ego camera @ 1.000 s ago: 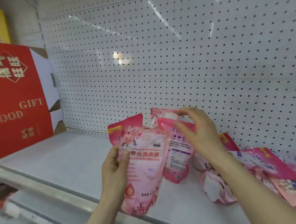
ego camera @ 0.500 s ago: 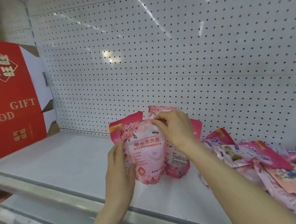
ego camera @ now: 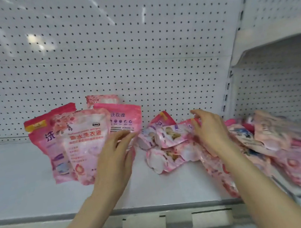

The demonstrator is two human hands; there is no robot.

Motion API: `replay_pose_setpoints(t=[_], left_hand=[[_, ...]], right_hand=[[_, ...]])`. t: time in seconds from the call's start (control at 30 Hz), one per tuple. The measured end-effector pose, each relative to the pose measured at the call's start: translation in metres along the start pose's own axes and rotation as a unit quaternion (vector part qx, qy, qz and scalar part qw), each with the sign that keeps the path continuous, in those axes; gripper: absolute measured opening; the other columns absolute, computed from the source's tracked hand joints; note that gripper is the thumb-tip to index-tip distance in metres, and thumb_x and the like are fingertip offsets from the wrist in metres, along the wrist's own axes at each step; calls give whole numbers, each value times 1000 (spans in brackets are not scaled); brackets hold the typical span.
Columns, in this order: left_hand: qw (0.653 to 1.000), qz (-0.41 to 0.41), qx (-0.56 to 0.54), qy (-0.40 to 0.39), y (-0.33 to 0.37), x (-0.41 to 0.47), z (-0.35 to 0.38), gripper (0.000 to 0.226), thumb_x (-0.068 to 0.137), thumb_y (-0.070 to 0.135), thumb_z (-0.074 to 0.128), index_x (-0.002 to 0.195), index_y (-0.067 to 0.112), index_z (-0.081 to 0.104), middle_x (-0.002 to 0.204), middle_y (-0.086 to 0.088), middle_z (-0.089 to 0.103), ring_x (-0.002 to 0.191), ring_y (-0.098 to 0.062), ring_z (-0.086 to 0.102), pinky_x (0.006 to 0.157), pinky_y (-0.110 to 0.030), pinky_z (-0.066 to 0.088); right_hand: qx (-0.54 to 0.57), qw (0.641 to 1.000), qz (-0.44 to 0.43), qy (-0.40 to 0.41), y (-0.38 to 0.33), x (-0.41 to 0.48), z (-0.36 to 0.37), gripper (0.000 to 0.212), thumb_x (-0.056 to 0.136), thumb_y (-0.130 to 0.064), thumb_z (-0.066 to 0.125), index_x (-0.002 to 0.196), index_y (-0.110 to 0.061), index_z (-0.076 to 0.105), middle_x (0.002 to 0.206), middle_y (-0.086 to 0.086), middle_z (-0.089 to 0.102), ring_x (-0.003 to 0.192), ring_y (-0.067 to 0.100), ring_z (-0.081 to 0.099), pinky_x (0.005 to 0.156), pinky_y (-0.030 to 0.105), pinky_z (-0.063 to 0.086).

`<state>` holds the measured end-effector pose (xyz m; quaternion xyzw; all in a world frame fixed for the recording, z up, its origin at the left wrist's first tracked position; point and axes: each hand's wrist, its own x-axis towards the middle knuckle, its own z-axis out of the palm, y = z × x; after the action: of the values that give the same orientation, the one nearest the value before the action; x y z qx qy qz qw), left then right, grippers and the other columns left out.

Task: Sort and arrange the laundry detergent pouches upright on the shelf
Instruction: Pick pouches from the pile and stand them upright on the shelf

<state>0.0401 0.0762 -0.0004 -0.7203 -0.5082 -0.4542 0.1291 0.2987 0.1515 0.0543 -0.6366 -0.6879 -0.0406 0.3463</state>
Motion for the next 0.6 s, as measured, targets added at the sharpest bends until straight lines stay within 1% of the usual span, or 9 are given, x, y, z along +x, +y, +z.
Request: replay_pose_setpoints(t=[0.07,0.1,0.17,0.23,0.3,0.37,0.47,0.53,0.6], left_hand=[[998,20,-9,-52,17,22,30,43,82,3,69,125,9,62,125,-11,57,110,-26,57,91,-31,45],[997,25,-15,-76,25,34,45,40,84,6,68,124,10,63,124,-11,58,110,-27,58,90,-34,47],[993,28,-16,-116,39,61,76,33,89,13,63,122,9,65,125,-11,59,111,-29,58,89,-39,49],[986,24,-2,-166,50,87,101,30,94,18,54,121,7,64,126,-11,59,115,-29,56,91,-40,47],[972,8,32,-232,56,111,122,31,98,20,47,120,6,63,125,-11,60,115,-28,55,90,-38,45],[948,-31,70,-308,53,129,139,31,100,24,43,118,7,62,120,-10,63,108,-27,58,80,-34,45],[912,-95,80,-392,43,142,157,37,97,43,44,115,16,63,100,-3,69,90,-21,63,70,-30,45],[905,-116,77,-401,44,146,159,33,92,48,55,106,20,67,83,4,66,75,-13,60,62,-26,42],[918,-127,78,-367,51,148,151,23,87,42,64,79,21,61,70,7,56,62,-9,50,53,-25,34]], right_hand=[[-82,992,41,-85,41,0,-4,24,100,-30,51,114,-15,64,101,9,70,98,31,67,68,33,47],[-111,984,44,-130,56,-2,-3,23,100,-32,49,107,-17,64,92,6,67,92,29,68,62,31,44],[-143,971,35,-187,76,-7,0,26,101,-39,46,101,-21,65,87,0,64,82,23,65,62,30,46],[-134,972,22,-190,86,-8,2,31,101,-40,44,92,-23,68,83,-1,63,75,19,63,66,32,54],[-123,976,3,-179,91,-8,3,31,100,-36,45,84,-23,68,80,-1,63,72,18,62,67,33,55],[-113,978,-14,-176,98,-7,3,26,98,-35,48,89,-26,71,83,-3,65,74,17,63,67,32,54],[-80,977,-42,-193,108,-3,0,17,97,-34,55,98,-31,71,90,-6,68,79,17,63,70,34,54],[-68,973,-57,-213,113,1,-4,15,97,-31,57,102,-29,71,97,-6,69,86,17,64,76,36,55],[-63,969,-66,-229,115,6,-8,20,96,-26,60,113,-25,70,108,-5,69,95,18,66,83,35,54]])
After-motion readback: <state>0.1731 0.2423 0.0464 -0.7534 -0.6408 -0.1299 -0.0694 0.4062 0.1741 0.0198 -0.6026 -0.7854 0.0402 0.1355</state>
